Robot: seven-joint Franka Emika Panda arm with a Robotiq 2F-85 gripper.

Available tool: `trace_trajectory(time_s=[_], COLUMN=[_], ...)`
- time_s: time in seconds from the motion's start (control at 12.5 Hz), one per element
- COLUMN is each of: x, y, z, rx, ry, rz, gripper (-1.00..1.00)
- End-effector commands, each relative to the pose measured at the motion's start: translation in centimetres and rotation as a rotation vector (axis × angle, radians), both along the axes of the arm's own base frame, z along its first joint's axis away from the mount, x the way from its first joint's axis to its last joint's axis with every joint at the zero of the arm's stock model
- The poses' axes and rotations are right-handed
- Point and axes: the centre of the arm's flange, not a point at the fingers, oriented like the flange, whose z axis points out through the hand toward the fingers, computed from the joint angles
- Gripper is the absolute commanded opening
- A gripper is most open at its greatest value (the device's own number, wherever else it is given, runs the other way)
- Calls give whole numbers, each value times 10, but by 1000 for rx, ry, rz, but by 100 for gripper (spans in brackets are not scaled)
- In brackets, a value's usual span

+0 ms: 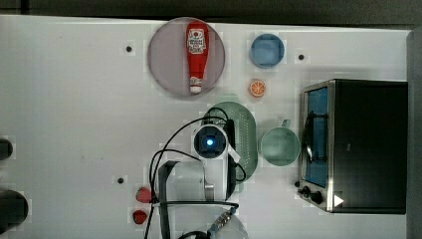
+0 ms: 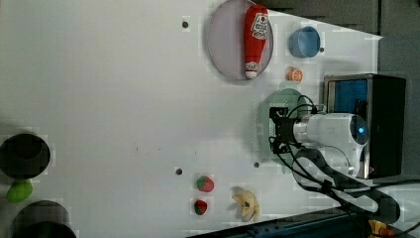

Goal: Drag strainer right to left.

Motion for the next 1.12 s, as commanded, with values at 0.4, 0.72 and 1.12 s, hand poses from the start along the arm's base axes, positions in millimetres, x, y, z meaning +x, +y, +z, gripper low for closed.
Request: trace_trajectory(time_s=[0.4, 0.72, 1.12], x=[7, 12, 9], y=[49, 83, 135], z=[14, 13, 13], rx=[6, 10, 18], ry=[-46, -55, -64], rz=[33, -23, -60], gripper=[100, 100, 100])
